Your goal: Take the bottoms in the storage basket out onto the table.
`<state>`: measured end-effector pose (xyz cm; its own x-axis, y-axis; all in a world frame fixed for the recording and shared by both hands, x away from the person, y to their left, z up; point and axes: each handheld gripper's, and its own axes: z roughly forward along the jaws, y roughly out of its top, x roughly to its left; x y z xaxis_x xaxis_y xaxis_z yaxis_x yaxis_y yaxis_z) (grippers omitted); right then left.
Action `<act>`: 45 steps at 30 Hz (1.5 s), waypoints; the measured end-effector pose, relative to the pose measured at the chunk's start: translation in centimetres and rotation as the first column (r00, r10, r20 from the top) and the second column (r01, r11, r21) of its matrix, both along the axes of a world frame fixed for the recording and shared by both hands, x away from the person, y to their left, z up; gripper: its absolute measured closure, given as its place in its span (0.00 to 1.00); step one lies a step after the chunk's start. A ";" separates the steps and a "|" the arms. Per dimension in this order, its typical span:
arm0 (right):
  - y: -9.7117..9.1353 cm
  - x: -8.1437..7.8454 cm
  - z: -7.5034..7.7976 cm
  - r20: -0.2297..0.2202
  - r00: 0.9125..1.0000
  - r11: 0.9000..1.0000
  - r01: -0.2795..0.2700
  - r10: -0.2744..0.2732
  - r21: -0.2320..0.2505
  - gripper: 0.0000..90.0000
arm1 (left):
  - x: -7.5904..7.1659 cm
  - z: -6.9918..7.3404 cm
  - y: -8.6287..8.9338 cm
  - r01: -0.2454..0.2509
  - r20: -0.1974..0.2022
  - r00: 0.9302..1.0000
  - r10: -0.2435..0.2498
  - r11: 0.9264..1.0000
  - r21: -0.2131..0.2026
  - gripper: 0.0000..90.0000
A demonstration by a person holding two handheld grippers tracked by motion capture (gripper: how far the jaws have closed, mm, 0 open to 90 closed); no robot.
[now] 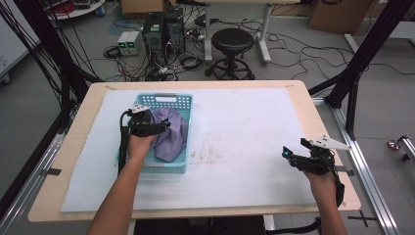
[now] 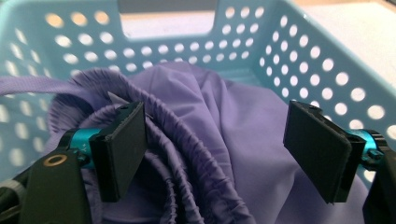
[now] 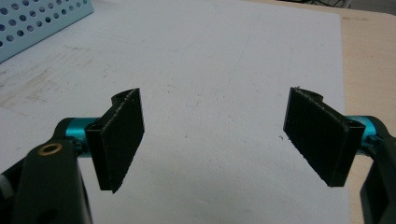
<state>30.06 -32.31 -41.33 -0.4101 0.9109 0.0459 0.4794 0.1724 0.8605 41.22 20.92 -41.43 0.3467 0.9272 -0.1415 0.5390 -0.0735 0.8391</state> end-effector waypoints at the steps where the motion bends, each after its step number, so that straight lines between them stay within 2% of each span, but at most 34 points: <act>1: 0.0 0.0 0.0 0.002 1.000 1.000 0.000 0.000 0.000 0.23 | 0.3 -0.4 -0.1 -0.005 -0.028 1.000 0.005 1.000 -0.012 0.23; 2: 0.0 0.0 0.0 0.002 1.000 1.000 0.000 0.000 0.000 0.23 | 0.3 -0.4 -0.1 -0.005 -0.028 1.000 0.005 1.000 -0.012 0.23; 3: -0.1 0.0 0.0 0.002 1.000 1.000 0.001 -0.001 0.001 0.23 | 0.6 -0.8 -0.2 -0.019 -0.060 0.998 0.019 1.000 0.002 0.22; 5: -0.1 0.0 0.0 0.003 1.000 1.000 0.001 -0.001 0.001 0.23 | 0.8 -1.0 -0.4 -0.024 -0.075 0.997 0.025 1.000 0.013 0.19; 8: 0.0 0.0 0.0 0.001 1.000 1.000 0.001 -0.001 0.000 0.23 | 1.4 -1.8 -1.0 -0.045 -0.134 0.990 0.049 0.998 0.036 0.19; 10: 0.0 0.1 0.0 0.003 1.000 1.000 -0.003 0.003 -0.004 0.23 | 1.6 -2.1 -1.6 -0.027 -0.162 0.986 0.037 0.998 0.065 0.19; 12: 0.0 0.1 0.0 0.002 1.000 1.000 -0.005 0.005 -0.009 0.23 | 1.8 -2.3 -2.4 -0.001 -0.183 0.983 0.014 0.998 0.070 0.19; 14: 0.0 0.1 0.0 0.000 1.000 1.000 -0.003 0.003 -0.008 0.23 | 2.0 -2.4 -3.1 0.014 -0.187 0.982 0.004 0.995 0.097 0.19; 16: 0.0 0.1 0.0 0.000 1.000 1.000 0.000 0.000 -0.008 0.23 | 2.2 -2.7 -3.8 0.017 -0.197 0.980 0.016 0.987 0.161 0.18; 22: -0.4 -0.1 0.0 0.003 1.000 1.000 0.011 -0.011 -0.005 0.23 | 2.6 -3.0 -3.8 0.016 -0.214 0.976 0.030 0.978 0.210 0.17; 24: -0.6 -0.2 0.0 0.001 1.000 1.000 0.018 -0.018 -0.003 0.23 | 2.7 -2.9 -3.7 0.006 -0.207 0.977 0.046 0.970 0.244 0.24; 26: -0.8 -0.2 0.0 0.003 1.000 1.000 0.022 -0.022 0.000 0.23 | 2.7 -2.8 -3.5 0.005 -0.201 0.978 0.047 0.968 0.249 0.36; 27: -0.9 -0.3 0.0 0.003 1.000 1.000 0.026 -0.026 0.001 0.23 | 2.6 -2.6 -3.0 0.006 -0.188 0.981 0.042 0.968 0.250 0.45; 28: -1.0 -0.3 0.0 0.005 1.000 1.000 0.028 -0.028 0.000 0.23 | 2.6 -2.6 -2.7 0.014 -0.189 0.981 0.033 0.970 0.243 0.55; 31: -1.2 -0.4 0.0 0.003 0.999 0.999 0.034 -0.034 0.001 0.23 | 2.4 -2.3 -2.2 0.027 -0.181 0.983 0.011 0.979 0.203 0.71; 33: -1.3 -0.4 0.0 0.002 0.999 0.999 0.039 -0.039 0.006 0.23 | 2.3 -2.0 -2.0 0.027 -0.171 0.985 0.001 0.987 0.161 0.80; 36: -1.3 -0.4 0.1 0.002 0.999 0.999 0.043 -0.043 0.008 0.23 | 1.9 -1.4 -1.3 0.007 -0.117 0.993 0.006 0.995 0.103 0.82; 39: -1.3 -0.5 0.2 0.006 0.999 0.999 0.046 -0.046 0.008 0.23 | 1.4 -0.5 -0.7 -0.008 -0.053 0.999 0.012 0.998 0.069 0.82; 40: -1.3 -0.5 0.2 0.006 0.999 0.999 0.046 -0.046 0.008 0.23 | 1.4 -0.5 -0.7 -0.008 -0.053 0.999 0.012 0.998 0.069 0.82; 42: -1.3 -0.6 0.2 0.006 0.999 0.999 0.045 -0.045 0.011 0.23 | 1.0 0.3 -0.4 -0.004 -0.006 1.000 0.005 0.999 0.035 0.82; 43: -1.2 -0.6 0.2 0.003 0.999 0.999 0.043 -0.043 0.014 0.23 | 0.6 1.0 -0.2 0.000 0.037 0.999 0.000 1.000 0.008 0.82; 44: -1.2 -0.6 0.2 0.003 0.999 0.999 0.043 -0.043 0.014 0.23 | 0.6 1.0 -0.2 0.000 0.037 0.999 0.000 1.000 0.008 0.82; 45: -1.1 -0.5 0.2 0.005 0.999 0.999 0.038 -0.038 0.009 0.23 | 0.5 1.3 -0.2 0.002 0.054 0.999 -0.002 1.000 -0.005 0.83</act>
